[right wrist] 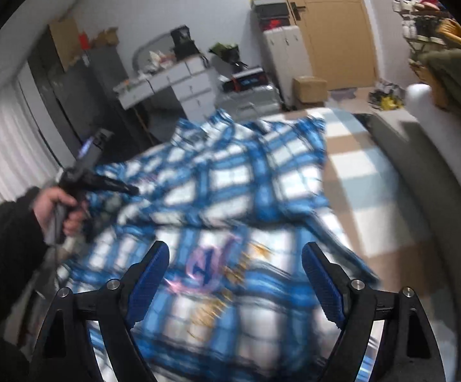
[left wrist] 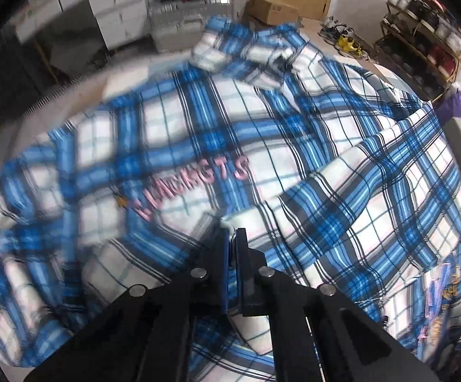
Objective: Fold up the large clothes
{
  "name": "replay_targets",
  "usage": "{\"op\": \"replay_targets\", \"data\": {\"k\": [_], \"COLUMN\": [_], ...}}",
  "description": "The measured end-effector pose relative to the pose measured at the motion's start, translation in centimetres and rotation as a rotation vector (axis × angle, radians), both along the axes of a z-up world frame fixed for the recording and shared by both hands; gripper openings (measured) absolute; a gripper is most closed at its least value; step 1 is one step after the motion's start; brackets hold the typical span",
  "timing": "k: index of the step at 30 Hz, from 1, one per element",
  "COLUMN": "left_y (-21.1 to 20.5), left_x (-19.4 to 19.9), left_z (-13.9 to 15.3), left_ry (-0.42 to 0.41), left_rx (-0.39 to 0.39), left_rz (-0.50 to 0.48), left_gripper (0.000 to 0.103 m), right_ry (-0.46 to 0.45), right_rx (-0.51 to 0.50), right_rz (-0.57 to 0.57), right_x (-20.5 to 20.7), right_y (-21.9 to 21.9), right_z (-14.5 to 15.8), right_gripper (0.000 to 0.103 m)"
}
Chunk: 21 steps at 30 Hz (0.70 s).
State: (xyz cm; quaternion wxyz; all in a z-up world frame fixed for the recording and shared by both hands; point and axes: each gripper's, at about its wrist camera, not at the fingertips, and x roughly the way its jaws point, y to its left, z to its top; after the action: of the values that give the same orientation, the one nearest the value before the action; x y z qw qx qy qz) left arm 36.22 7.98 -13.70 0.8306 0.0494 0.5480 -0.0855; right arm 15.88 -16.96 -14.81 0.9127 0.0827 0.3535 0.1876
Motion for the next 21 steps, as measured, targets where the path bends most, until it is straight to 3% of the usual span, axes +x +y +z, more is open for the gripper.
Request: {"op": "replay_targets", "data": {"k": [9, 15, 18, 21], "left_y": [0.9, 1.3, 2.2, 3.6], "left_x": [0.6, 1.6, 2.3, 3.5], "left_z": [2.3, 4.1, 4.9, 3.8], "left_ry": [-0.078, -0.119, -0.140, -0.111], "left_rx": [0.059, 0.117, 0.140, 0.167], "left_rz": [-0.022, -0.013, 0.013, 0.064], "left_gripper": [0.000, 0.000, 0.000, 0.000], "right_ry": [0.098, 0.088, 0.072, 0.057], "right_rx": [-0.001, -0.153, -0.261, -0.329], "right_rz": [-0.115, -0.249, -0.254, -0.254], "right_x": [1.8, 0.9, 0.2, -0.3], "right_y": [-1.2, -3.7, -3.4, -3.3], "right_z": [-3.5, -2.0, -1.7, -1.7], "right_gripper": [0.088, 0.088, 0.088, 0.087]}}
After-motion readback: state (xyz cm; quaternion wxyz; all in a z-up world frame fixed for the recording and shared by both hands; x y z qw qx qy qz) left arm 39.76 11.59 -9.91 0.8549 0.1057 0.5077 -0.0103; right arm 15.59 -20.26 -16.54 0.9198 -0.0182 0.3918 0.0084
